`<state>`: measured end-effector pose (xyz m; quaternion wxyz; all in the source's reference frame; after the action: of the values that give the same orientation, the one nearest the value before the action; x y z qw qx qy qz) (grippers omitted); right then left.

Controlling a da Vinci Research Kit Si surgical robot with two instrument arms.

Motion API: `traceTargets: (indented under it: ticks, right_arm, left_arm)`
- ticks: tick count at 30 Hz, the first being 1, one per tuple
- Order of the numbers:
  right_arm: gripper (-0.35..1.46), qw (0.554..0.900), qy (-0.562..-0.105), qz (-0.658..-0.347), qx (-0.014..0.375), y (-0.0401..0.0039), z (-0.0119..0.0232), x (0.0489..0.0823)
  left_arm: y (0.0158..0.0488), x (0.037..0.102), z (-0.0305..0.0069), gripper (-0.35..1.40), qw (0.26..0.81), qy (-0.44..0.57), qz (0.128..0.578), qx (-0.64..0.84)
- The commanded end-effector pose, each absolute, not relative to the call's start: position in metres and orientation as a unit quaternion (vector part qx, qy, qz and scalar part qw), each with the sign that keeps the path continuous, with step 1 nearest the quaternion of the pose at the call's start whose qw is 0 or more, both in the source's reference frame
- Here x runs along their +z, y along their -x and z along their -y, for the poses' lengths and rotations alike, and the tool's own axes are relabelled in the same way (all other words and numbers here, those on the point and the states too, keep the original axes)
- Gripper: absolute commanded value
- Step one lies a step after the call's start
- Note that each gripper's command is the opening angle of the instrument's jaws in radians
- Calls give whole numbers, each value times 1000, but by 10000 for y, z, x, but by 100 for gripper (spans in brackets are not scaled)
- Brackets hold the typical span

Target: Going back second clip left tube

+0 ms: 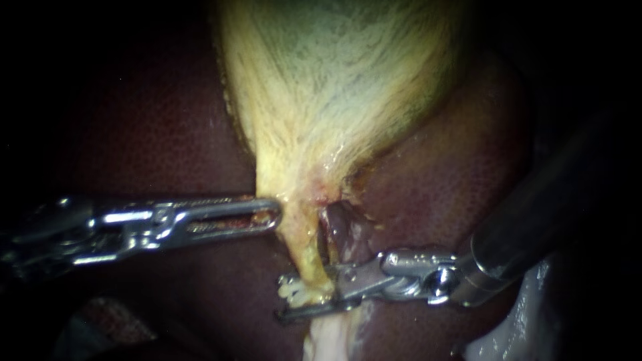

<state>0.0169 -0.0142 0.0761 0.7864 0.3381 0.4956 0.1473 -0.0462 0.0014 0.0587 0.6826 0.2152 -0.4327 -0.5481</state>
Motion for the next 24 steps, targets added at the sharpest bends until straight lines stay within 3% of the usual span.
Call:
traceTargets:
  ticks: [1,7,14,24]
  right_arm:
    - [48,788,-332,-499,139,-169,141,762]
    - [54,790,-310,-519,105,-173,141,762]
    - [60,794,-255,-552,25,-179,133,763]
    - [60,794,-241,-559,1,-171,127,763]
  left_arm:
    - [461,587,-14,-35,683,-215,433,-548]
    - [458,586,-13,-35,683,-216,433,-547]
    - [455,584,-12,-35,683,-216,433,-547]
    - [453,579,-9,-35,683,-216,433,-547]
